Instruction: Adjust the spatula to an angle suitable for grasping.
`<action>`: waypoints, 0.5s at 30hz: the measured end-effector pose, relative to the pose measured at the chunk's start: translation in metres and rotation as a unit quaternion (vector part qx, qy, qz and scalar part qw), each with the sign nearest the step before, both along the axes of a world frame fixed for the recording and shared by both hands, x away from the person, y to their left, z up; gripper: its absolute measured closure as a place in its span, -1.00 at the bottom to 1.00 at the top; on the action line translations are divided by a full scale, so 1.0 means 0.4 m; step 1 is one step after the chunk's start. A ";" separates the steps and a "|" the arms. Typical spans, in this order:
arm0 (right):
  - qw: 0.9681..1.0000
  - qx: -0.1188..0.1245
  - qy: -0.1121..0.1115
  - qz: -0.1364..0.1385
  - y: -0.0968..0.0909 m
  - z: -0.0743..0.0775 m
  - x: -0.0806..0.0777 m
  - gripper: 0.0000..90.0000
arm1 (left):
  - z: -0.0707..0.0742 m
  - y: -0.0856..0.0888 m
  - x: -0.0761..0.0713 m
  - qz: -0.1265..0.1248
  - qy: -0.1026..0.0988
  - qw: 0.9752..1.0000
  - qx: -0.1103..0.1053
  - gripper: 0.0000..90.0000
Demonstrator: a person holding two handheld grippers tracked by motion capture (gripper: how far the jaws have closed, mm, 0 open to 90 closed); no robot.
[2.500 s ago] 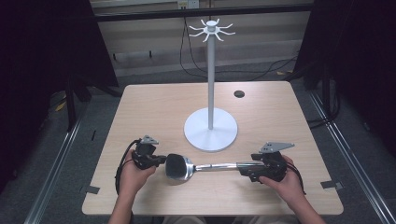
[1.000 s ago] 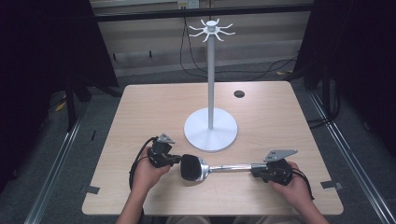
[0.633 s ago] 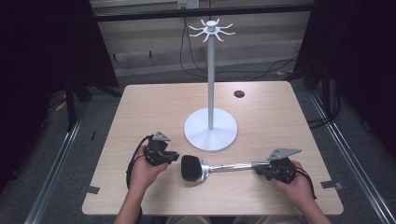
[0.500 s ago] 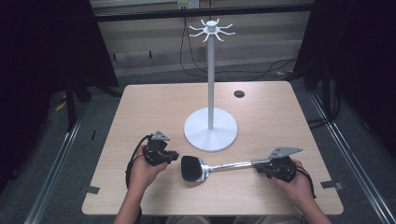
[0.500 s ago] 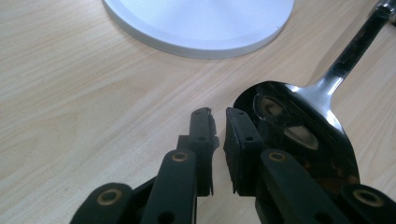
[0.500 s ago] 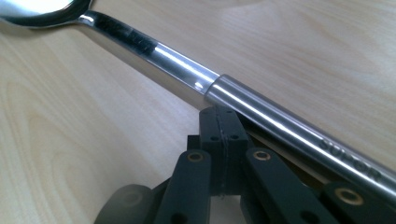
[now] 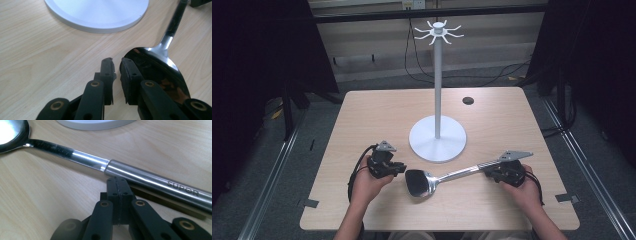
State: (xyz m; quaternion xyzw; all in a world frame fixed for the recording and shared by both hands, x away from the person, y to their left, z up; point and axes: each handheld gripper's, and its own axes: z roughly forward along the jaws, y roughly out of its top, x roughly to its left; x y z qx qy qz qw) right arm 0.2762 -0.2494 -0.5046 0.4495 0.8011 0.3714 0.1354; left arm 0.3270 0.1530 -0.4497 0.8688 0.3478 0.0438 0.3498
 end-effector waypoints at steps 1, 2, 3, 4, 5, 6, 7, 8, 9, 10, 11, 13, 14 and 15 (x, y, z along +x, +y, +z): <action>1.000 0.002 0.001 -0.001 0.001 -0.001 0.003 1.00 | 0.001 -0.002 0.000 -0.002 0.000 1.000 0.003 0.77; 1.000 0.002 -0.002 -0.001 0.001 -0.002 0.007 1.00 | -0.001 -0.004 0.000 -0.004 -0.002 1.000 0.003 0.77; 1.000 0.003 -0.002 -0.004 0.002 -0.002 0.010 1.00 | -0.002 -0.006 0.000 -0.004 0.000 1.000 0.001 0.77; 1.000 0.003 0.000 -0.006 0.003 -0.002 0.013 1.00 | -0.003 -0.007 0.000 -0.006 0.003 1.000 -0.001 0.76; 1.000 0.005 -0.002 -0.010 0.003 -0.003 0.019 1.00 | -0.004 -0.007 0.001 -0.008 0.004 1.000 0.001 0.76; 1.000 0.005 -0.002 -0.010 0.003 -0.003 0.019 1.00 | -0.006 -0.009 0.000 -0.005 0.003 1.000 0.003 0.76; 1.000 0.007 -0.003 -0.011 0.003 -0.004 0.022 1.00 | -0.008 -0.009 0.000 -0.005 0.004 1.000 0.001 0.76; 1.000 0.006 -0.004 -0.012 0.003 -0.004 0.025 1.00 | -0.011 -0.009 0.001 -0.006 0.007 1.000 -0.002 0.76; 1.000 0.007 -0.003 -0.016 0.003 -0.004 0.027 1.00 | -0.013 -0.009 0.001 -0.007 0.008 1.000 0.000 0.76; 1.000 0.006 -0.006 -0.020 0.003 -0.005 0.032 1.00 | -0.015 -0.011 0.000 -0.006 0.011 1.000 -0.003 0.76; 1.000 0.006 -0.006 -0.020 0.003 -0.005 0.032 1.00 | -0.016 -0.010 0.001 -0.012 0.015 1.000 0.000 0.76; 1.000 0.006 -0.007 -0.020 0.003 -0.006 0.036 1.00 | -0.020 -0.013 -0.002 -0.009 0.015 1.000 -0.003 0.76; 1.000 0.005 -0.005 -0.024 0.004 -0.005 0.037 1.00 | -0.020 -0.014 -0.004 -0.009 0.016 1.000 -0.003 0.76; 1.000 0.001 -0.009 -0.024 0.005 -0.005 0.041 1.00 | -0.018 -0.014 -0.004 -0.013 0.018 1.000 0.002 0.76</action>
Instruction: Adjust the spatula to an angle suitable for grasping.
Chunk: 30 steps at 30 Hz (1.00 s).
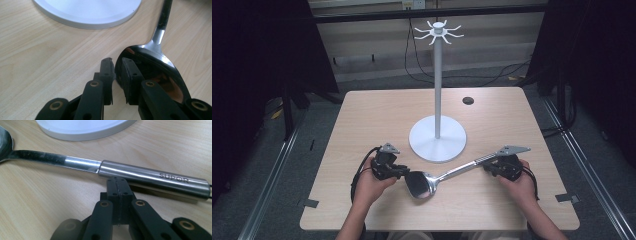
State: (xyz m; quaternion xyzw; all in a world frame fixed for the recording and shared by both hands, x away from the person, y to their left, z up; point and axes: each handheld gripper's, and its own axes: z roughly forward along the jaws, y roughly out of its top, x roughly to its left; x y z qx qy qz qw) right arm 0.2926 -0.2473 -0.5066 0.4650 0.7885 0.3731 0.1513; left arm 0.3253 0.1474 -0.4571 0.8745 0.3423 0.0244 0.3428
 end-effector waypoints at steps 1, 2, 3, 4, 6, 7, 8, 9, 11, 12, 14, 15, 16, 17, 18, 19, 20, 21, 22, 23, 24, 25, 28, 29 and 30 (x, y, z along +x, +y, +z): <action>1.000 0.000 0.000 0.000 0.000 0.000 0.000 1.00 | -0.001 0.000 -0.001 -0.003 0.000 1.000 0.000 0.76; 1.000 0.000 0.000 0.000 0.001 0.000 0.001 1.00 | -0.001 -0.001 -0.002 -0.003 0.001 1.000 -0.002 0.76; 1.000 -0.001 0.002 -0.002 0.002 0.001 0.001 1.00 | -0.001 -0.001 -0.004 -0.001 0.003 1.000 -0.003 0.76; 1.000 -0.002 0.001 -0.001 0.003 0.000 0.003 1.00 | -0.001 0.000 -0.004 -0.003 0.002 1.000 0.001 0.76; 1.000 -0.002 -0.002 -0.002 0.005 0.000 0.005 1.00 | -0.004 0.001 -0.004 -0.004 0.005 1.000 0.003 0.77; 1.000 -0.003 -0.003 -0.003 0.006 -0.001 0.006 1.00 | -0.006 -0.001 -0.004 -0.004 0.008 1.000 -0.001 0.77; 1.000 -0.003 -0.003 -0.003 0.007 -0.001 0.006 1.00 | -0.007 -0.001 -0.005 -0.005 0.006 1.000 0.002 0.76; 1.000 -0.003 -0.003 -0.003 0.007 -0.001 0.006 1.00 | -0.007 -0.003 -0.005 -0.006 0.006 1.000 0.000 0.76; 1.000 -0.005 -0.004 -0.002 0.010 -0.001 0.008 1.00 | -0.004 -0.004 -0.008 -0.006 0.005 1.000 0.002 0.76; 1.000 -0.005 -0.004 -0.002 0.010 -0.001 0.008 1.00 | -0.001 -0.003 -0.009 -0.010 0.008 1.000 0.005 0.76; 1.000 -0.003 -0.005 0.000 0.012 -0.001 0.008 1.00 | -0.001 -0.004 -0.013 -0.009 0.011 1.000 0.004 0.76; 1.000 -0.003 -0.005 0.001 0.013 -0.001 0.008 1.00 | -0.001 -0.003 -0.014 -0.013 0.012 1.000 0.007 0.76; 1.000 -0.003 -0.004 0.001 0.014 -0.001 0.008 1.00 | -0.001 -0.005 -0.016 -0.013 0.013 1.000 0.005 0.76; 1.000 -0.003 -0.003 0.000 0.014 -0.001 0.008 1.00 | -0.002 -0.007 -0.020 -0.008 0.015 1.000 0.000 0.76; 1.000 -0.002 -0.002 0.000 0.015 -0.001 0.007 1.00 | 0.000 -0.007 -0.021 -0.012 0.014 1.000 0.005 0.76; 1.000 -0.002 -0.002 0.000 0.014 -0.001 0.007 1.00 | 0.001 -0.007 -0.024 -0.013 0.014 1.000 0.005 0.76; 1.000 -0.001 -0.002 0.000 0.015 -0.001 0.007 1.00 | 0.002 -0.009 -0.028 -0.012 0.015 1.000 0.006 0.76; 1.000 -0.001 -0.002 0.001 0.015 -0.001 0.007 1.00 | 0.003 -0.009 -0.030 -0.018 0.013 1.000 0.009 0.76; 1.000 -0.001 -0.002 0.002 0.015 -0.001 0.007 1.00 | 0.004 -0.011 -0.034 -0.016 0.015 1.000 0.009 0.76; 1.000 -0.001 -0.002 0.002 0.015 -0.001 0.007 1.00 | 0.004 -0.013 -0.038 -0.017 0.014 1.000 0.009 0.76; 1.000 -0.002 -0.002 0.003 0.015 -0.001 0.007 1.00 | 0.004 -0.014 -0.041 -0.018 0.015 1.000 0.013 0.76; 1.000 -0.002 -0.002 0.004 0.016 -0.001 0.007 1.00 | 0.004 -0.015 -0.043 -0.024 0.017 0.999 0.014 0.75; 1.000 0.003 -0.003 0.003 0.016 0.003 0.004 1.00 | 0.006 -0.015 -0.048 -0.032 0.017 0.999 0.021 0.75; 1.000 0.004 -0.006 0.003 0.015 0.005 0.004 1.00 | 0.004 -0.020 -0.053 -0.019 0.018 1.000 0.010 0.75; 1.000 0.007 -0.008 0.004 0.014 0.007 0.003 1.00 | 0.005 -0.021 -0.054 -0.021 0.019 1.000 0.012 0.75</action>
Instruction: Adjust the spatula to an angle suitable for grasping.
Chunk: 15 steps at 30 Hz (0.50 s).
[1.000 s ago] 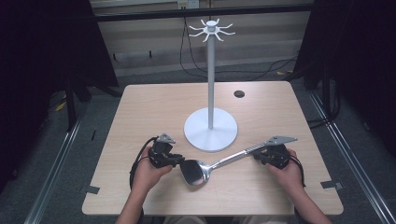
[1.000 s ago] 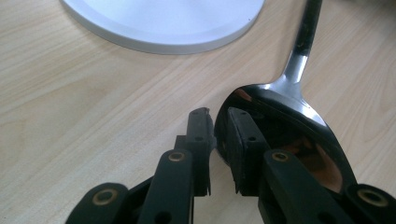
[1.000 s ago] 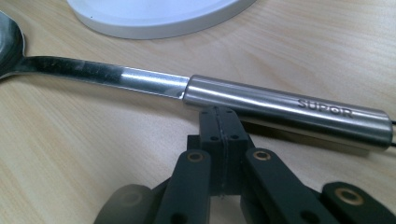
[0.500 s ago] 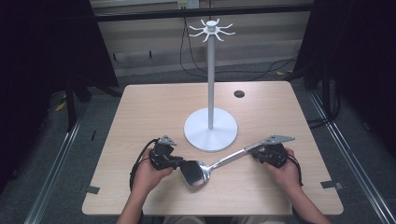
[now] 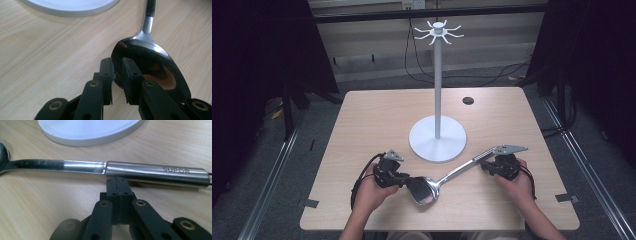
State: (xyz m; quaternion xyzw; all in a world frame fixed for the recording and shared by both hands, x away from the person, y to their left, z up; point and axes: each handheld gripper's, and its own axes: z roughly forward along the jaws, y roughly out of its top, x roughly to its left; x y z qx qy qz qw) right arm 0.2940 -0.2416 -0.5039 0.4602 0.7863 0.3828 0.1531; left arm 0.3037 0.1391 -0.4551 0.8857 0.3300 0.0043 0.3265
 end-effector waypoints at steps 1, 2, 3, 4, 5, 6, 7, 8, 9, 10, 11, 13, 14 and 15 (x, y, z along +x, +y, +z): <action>1.000 0.003 -0.001 0.000 -0.001 0.002 -0.001 1.00 | 0.000 -0.001 -0.001 -0.002 -0.001 1.000 0.001 0.75; 1.000 0.004 -0.002 0.000 -0.001 0.004 -0.002 1.00 | 0.002 0.000 0.000 -0.014 -0.001 1.000 0.010 0.75; 1.000 0.006 0.000 -0.001 -0.001 0.006 -0.005 1.00 | 0.002 -0.001 -0.001 -0.015 0.000 1.000 0.013 0.75; 1.000 0.005 -0.004 0.002 -0.002 0.006 -0.005 1.00 | 0.002 -0.002 -0.002 -0.018 0.000 1.000 0.013 0.75; 1.000 0.005 -0.004 0.000 -0.003 0.007 -0.007 1.00 | 0.002 -0.004 -0.004 -0.017 0.001 1.000 0.010 0.76; 1.000 0.007 -0.002 -0.001 -0.004 0.009 -0.009 1.00 | 0.002 -0.005 -0.005 -0.017 0.003 1.000 0.011 0.76; 1.000 0.007 -0.003 -0.001 -0.006 0.009 -0.010 1.00 | 0.004 -0.005 -0.006 -0.021 0.002 1.000 0.016 0.76; 1.000 0.008 -0.005 -0.004 -0.007 0.011 -0.011 1.00 | 0.004 -0.004 -0.006 -0.026 0.000 1.000 0.016 0.79; 1.000 0.009 -0.005 -0.003 -0.009 0.012 -0.013 1.00 | 0.002 -0.007 -0.008 -0.022 0.000 1.000 0.013 0.79; 1.000 0.010 -0.004 -0.005 -0.012 0.014 -0.015 1.00 | 0.004 -0.005 -0.007 -0.030 0.000 0.999 0.019 0.79; 1.000 0.010 -0.006 -0.005 -0.015 0.016 -0.016 1.00 | 0.003 -0.007 -0.009 -0.028 0.001 0.999 0.017 0.79; 1.000 0.011 -0.009 -0.007 -0.023 0.018 -0.019 1.00 | 0.004 -0.007 -0.009 -0.028 0.000 0.999 0.018 0.79; 1.000 0.012 -0.008 -0.008 -0.026 0.019 -0.020 1.00 | 0.005 -0.008 -0.008 -0.028 0.002 0.999 0.019 0.79; 1.000 0.013 -0.009 -0.010 -0.030 0.019 -0.022 0.98 | 0.005 -0.009 -0.008 -0.026 0.003 0.999 0.018 0.79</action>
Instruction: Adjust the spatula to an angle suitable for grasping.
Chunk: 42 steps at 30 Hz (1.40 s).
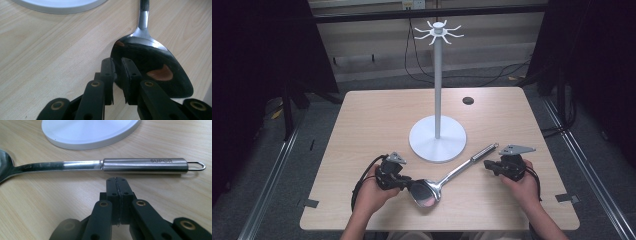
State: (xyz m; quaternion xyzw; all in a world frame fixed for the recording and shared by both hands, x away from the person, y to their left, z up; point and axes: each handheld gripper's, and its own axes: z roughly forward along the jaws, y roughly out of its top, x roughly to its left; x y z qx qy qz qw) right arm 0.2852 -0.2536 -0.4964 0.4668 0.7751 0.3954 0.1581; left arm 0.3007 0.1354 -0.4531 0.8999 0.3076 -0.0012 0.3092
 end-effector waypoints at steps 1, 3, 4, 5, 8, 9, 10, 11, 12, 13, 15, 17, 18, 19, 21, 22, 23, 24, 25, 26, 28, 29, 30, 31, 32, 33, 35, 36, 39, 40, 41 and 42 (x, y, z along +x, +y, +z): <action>1.000 0.001 0.001 -0.002 -0.002 0.000 -0.002 0.97 | 0.001 -0.001 0.003 -0.008 -0.002 1.000 0.005 0.79; 1.000 0.003 0.003 -0.009 -0.008 0.001 -0.006 0.93 | 0.003 -0.007 0.005 -0.002 -0.002 1.000 0.001 0.79; 1.000 0.004 0.002 -0.009 -0.012 0.002 -0.008 0.91 | 0.004 -0.011 0.006 0.000 -0.001 1.000 0.000 0.76; 1.000 0.006 0.002 -0.011 -0.016 0.003 -0.010 0.89 | 0.007 -0.014 0.009 -0.004 -0.005 1.000 0.005 0.74; 1.000 0.011 0.005 -0.020 -0.026 0.007 -0.018 0.81 | 0.011 -0.033 0.013 0.007 -0.008 1.000 -0.004 0.63; 1.000 0.008 0.005 -0.022 -0.030 0.008 -0.021 0.78 | 0.012 -0.038 0.017 0.000 -0.011 1.000 0.001 0.60; 1.000 0.007 0.007 -0.026 -0.034 0.009 -0.024 0.75 | 0.012 -0.046 0.018 0.003 -0.011 1.000 0.000 0.58; 1.000 0.008 0.008 -0.029 -0.036 0.009 -0.026 0.70 | 0.012 -0.054 0.021 0.003 -0.012 1.000 -0.002 0.55; 0.999 0.005 0.010 -0.034 -0.038 0.010 -0.029 0.63 | 0.012 -0.061 0.024 -0.002 -0.011 1.000 0.001 0.53; 0.999 0.003 0.011 -0.035 -0.040 0.011 -0.031 0.59 | 0.012 -0.068 0.027 -0.008 -0.010 1.000 0.006 0.53; 0.999 0.001 0.011 -0.035 -0.043 0.013 -0.035 0.49 | 0.010 -0.087 0.032 -0.006 -0.011 1.000 0.002 0.50; 0.999 -0.004 0.013 -0.037 -0.045 0.014 -0.036 0.37 | 0.006 -0.105 0.039 -0.012 -0.009 1.000 0.004 0.48; 0.999 -0.007 0.013 -0.037 -0.046 0.014 -0.037 0.31 | 0.003 -0.118 0.044 -0.020 -0.007 1.000 0.013 0.47; 0.999 -0.007 0.014 -0.039 -0.047 0.015 -0.037 0.24 | 0.000 -0.127 0.045 -0.021 -0.006 1.000 0.014 0.46; 0.999 -0.006 0.014 -0.039 -0.051 0.017 -0.037 0.18 | -0.006 -0.152 0.052 -0.029 -0.004 0.999 0.025 0.45; 0.999 -0.007 0.014 -0.041 -0.053 0.019 -0.038 0.13 | -0.007 -0.160 0.055 -0.033 -0.005 0.999 0.029 0.44; 0.999 -0.007 0.013 -0.040 -0.055 0.020 -0.037 0.09 | -0.010 -0.172 0.057 -0.034 -0.001 0.999 0.031 0.43; 0.999 -0.005 0.015 -0.043 -0.056 0.022 -0.038 0.05 | -0.011 -0.181 0.060 -0.040 0.000 0.999 0.034 0.42; 0.999 -0.006 0.017 -0.046 -0.058 0.024 -0.039 0.02 | -0.012 -0.190 0.061 -0.037 0.001 0.999 0.035 0.42; 0.999 -0.005 0.016 -0.044 -0.061 0.025 -0.038 -0.02 | -0.013 -0.198 0.065 -0.044 0.001 0.998 0.038 0.42; 0.999 -0.003 0.017 -0.047 -0.065 0.026 -0.039 -0.07 | -0.014 -0.212 0.069 -0.049 0.001 0.998 0.042 0.41; 0.999 -0.004 0.018 -0.048 -0.067 0.026 -0.040 -0.09 | -0.014 -0.217 0.072 -0.056 0.001 0.997 0.049 0.40; 0.999 -0.004 0.019 -0.048 -0.068 0.026 -0.040 -0.11 | -0.016 -0.224 0.072 -0.053 0.001 0.997 0.049 0.40; 0.999 -0.003 0.019 -0.049 -0.070 0.026 -0.040 -0.12 | -0.017 -0.230 0.072 -0.053 0.002 0.997 0.048 0.39; 0.999 -0.003 0.021 -0.049 -0.071 0.026 -0.040 -0.13 | -0.019 -0.237 0.073 -0.055 0.001 0.997 0.046 0.38; 0.999 -0.002 0.020 -0.047 -0.071 0.025 -0.039 -0.14 | -0.020 -0.243 0.073 -0.055 0.002 0.997 0.051 0.38; 0.999 -0.002 0.021 -0.047 -0.071 0.026 -0.039 -0.15 | -0.022 -0.256 0.075 -0.067 0.002 0.996 0.057 0.37; 0.999 -0.002 0.020 -0.048 -0.071 0.027 -0.039 -0.16 | -0.024 -0.263 0.073 -0.063 0.002 0.996 0.058 0.37; 0.999 -0.001 0.020 -0.049 -0.071 0.028 -0.039 -0.18 | -0.028 -0.280 0.075 -0.069 0.004 0.995 0.065 0.34; 0.999 -0.002 0.019 -0.049 -0.071 0.028 -0.039 -0.18 | -0.030 -0.285 0.076 -0.071 0.005 0.995 0.066 0.33; 0.999 -0.003 0.019 -0.048 -0.071 0.027 -0.039 -0.17 | -0.031 -0.289 0.077 -0.071 0.005 0.995 0.067 0.33; 0.999 -0.003 0.021 -0.047 -0.071 0.028 -0.039 -0.17 | -0.032 -0.292 0.079 -0.074 0.006 0.995 0.068 0.33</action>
